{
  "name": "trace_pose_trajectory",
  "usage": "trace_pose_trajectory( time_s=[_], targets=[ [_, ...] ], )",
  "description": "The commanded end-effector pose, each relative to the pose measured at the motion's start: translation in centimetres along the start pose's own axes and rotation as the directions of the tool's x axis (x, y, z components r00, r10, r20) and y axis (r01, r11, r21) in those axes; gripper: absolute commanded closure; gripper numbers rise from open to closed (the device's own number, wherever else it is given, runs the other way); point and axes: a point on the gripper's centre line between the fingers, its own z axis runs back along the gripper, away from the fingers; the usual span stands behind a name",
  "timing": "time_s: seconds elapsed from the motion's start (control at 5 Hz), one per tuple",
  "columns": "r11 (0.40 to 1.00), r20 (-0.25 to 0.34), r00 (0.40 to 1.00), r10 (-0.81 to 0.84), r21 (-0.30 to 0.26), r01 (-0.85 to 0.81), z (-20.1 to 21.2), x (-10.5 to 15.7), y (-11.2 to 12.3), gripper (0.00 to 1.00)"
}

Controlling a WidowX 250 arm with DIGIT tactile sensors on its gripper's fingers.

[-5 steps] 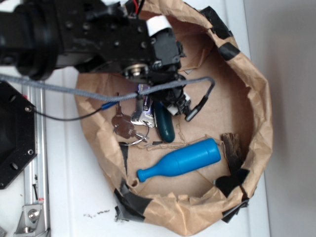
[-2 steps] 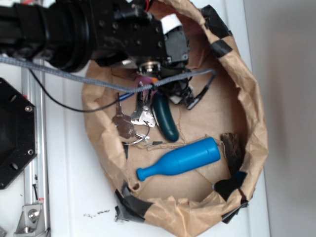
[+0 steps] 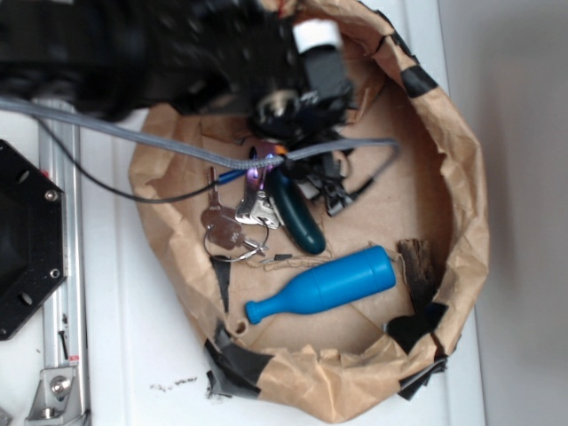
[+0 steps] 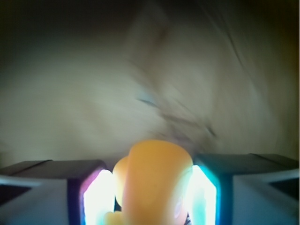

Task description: Grab the yellow duck.

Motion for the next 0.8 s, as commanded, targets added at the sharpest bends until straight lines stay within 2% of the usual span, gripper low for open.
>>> trace_pose_trajectory(
  time_s=[0.0, 0.2, 0.4, 0.6],
  targets=[
    [0.958, -0.021, 0.962, -0.272, -0.097, 0.269, 5.3, 1.9, -4.7, 1.00],
    [0.928, -0.033, 0.937, -0.349, -0.149, 0.341, 6.2, 2.0, -5.5, 1.00],
    [0.940, 0.024, 0.947, -0.321, -0.109, 0.322, 6.8, 1.8, -5.2, 1.00],
    [0.948, 0.029, 0.951, -0.306, -0.084, 0.308, 7.1, 1.4, -5.0, 1.00]
  ],
)
